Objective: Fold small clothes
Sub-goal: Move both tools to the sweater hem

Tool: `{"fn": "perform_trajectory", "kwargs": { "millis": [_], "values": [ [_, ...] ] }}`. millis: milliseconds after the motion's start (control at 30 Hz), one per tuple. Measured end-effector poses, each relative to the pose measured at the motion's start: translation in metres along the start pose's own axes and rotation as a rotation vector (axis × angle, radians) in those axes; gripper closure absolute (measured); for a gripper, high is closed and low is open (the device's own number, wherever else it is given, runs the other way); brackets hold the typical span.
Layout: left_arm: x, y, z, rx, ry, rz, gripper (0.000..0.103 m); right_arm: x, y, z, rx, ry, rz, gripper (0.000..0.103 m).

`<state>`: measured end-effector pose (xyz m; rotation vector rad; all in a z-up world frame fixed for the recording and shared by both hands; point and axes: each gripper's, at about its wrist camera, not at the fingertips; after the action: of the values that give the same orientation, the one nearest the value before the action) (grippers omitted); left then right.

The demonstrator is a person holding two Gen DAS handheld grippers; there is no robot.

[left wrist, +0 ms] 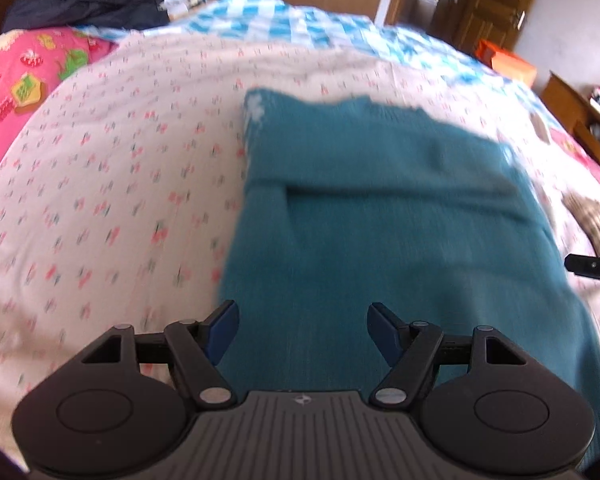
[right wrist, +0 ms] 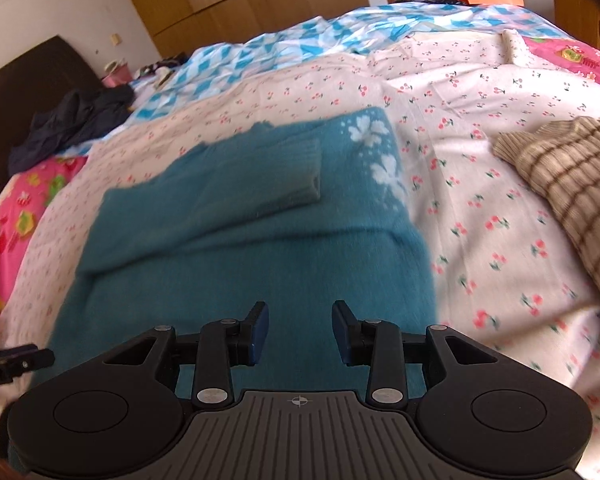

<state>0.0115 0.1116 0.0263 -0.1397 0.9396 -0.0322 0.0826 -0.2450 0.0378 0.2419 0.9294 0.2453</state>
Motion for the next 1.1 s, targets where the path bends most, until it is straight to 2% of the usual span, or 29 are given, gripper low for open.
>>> {"fn": "perform_trajectory", "kwargs": {
  "millis": [133,400,700,1100],
  "values": [
    [-0.014,-0.005,-0.018,0.033,0.036,0.027,0.028,-0.016,-0.006,-0.022,-0.013,0.047,-0.007,0.068],
    [-0.024,-0.012,-0.04,0.036,0.074,0.027,0.028,-0.026,-0.019,-0.048,0.034,0.084,-0.023,0.068],
    [-0.033,-0.024,-0.051,0.065,0.073,0.013,0.028,-0.031,-0.017,-0.062,0.043,0.09,-0.01,0.066],
    [-0.033,-0.044,-0.059,0.137,0.103,0.031,0.028,-0.036,-0.019,-0.071,0.061,0.091,-0.009,0.065]
  ]
}}
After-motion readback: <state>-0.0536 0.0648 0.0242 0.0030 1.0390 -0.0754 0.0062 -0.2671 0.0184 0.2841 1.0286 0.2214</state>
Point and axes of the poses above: each gripper's, at about its wrist camera, not at the fingertips, and x roughly the way its jaws point, y to its left, z to its top, and after that the axes turned 4 degrees about x, right-handed
